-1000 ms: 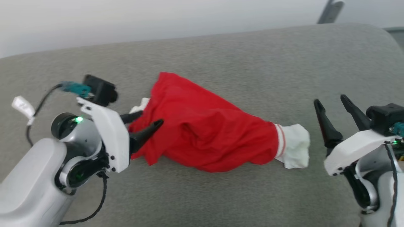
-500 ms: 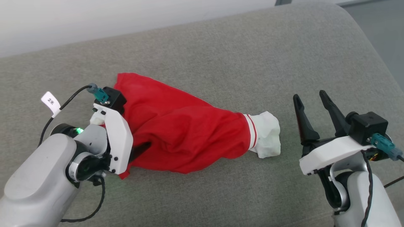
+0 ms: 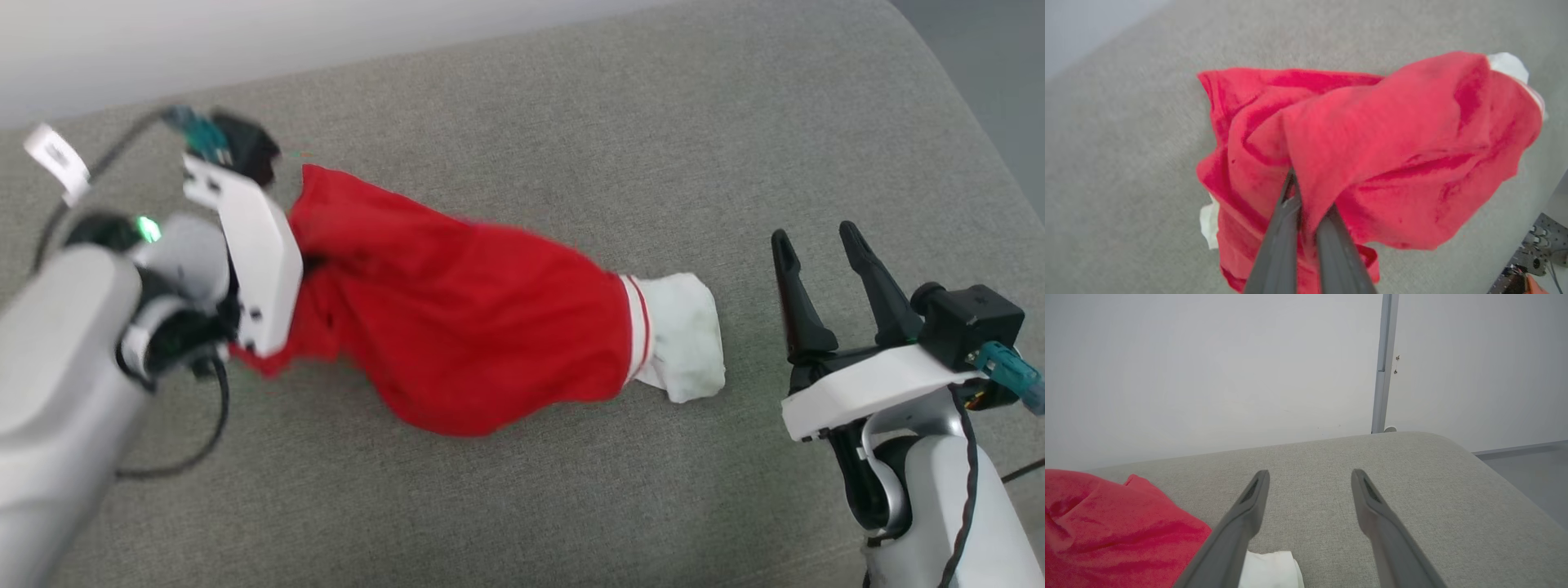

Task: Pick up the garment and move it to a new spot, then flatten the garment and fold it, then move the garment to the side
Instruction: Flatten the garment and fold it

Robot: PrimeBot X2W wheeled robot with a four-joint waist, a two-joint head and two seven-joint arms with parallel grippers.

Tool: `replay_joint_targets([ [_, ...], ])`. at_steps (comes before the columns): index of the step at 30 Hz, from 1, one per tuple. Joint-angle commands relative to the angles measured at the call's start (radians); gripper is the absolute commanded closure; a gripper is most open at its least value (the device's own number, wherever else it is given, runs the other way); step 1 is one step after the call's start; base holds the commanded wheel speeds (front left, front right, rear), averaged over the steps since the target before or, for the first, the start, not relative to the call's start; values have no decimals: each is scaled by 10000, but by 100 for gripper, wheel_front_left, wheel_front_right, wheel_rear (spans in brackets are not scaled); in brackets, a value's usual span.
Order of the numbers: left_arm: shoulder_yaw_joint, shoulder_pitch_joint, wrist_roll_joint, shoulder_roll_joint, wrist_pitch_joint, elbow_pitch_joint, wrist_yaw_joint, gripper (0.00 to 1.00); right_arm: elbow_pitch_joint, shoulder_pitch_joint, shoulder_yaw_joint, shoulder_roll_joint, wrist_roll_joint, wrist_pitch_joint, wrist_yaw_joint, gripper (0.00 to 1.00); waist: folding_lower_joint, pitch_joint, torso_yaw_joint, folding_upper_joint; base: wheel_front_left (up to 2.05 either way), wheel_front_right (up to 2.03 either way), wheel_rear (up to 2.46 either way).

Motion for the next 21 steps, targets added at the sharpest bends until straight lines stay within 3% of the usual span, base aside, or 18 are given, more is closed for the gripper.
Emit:
replay_joint_targets([
  [1,57,-369,221,36,-153,-13,-72,100,-71,-148,8,51,35,-42,0,0,0,70,-17,0,0,0,0],
  [12,-531,-2358,1660,6,-2191,1226,-356,100,92,-556,325,72,173,-238,0,0,0,787,-426,0,0,0,0],
  [20,-2066,-3147,1851,-104,-3568,2848,-368,100,430,-891,637,80,435,-473,0,0,0,1275,-675,0,0,0,0],
  [21,-2256,-3231,1694,-139,-3539,3031,-369,93,489,-930,689,77,467,-504,0,0,0,1303,-689,0,0,0,0],
])
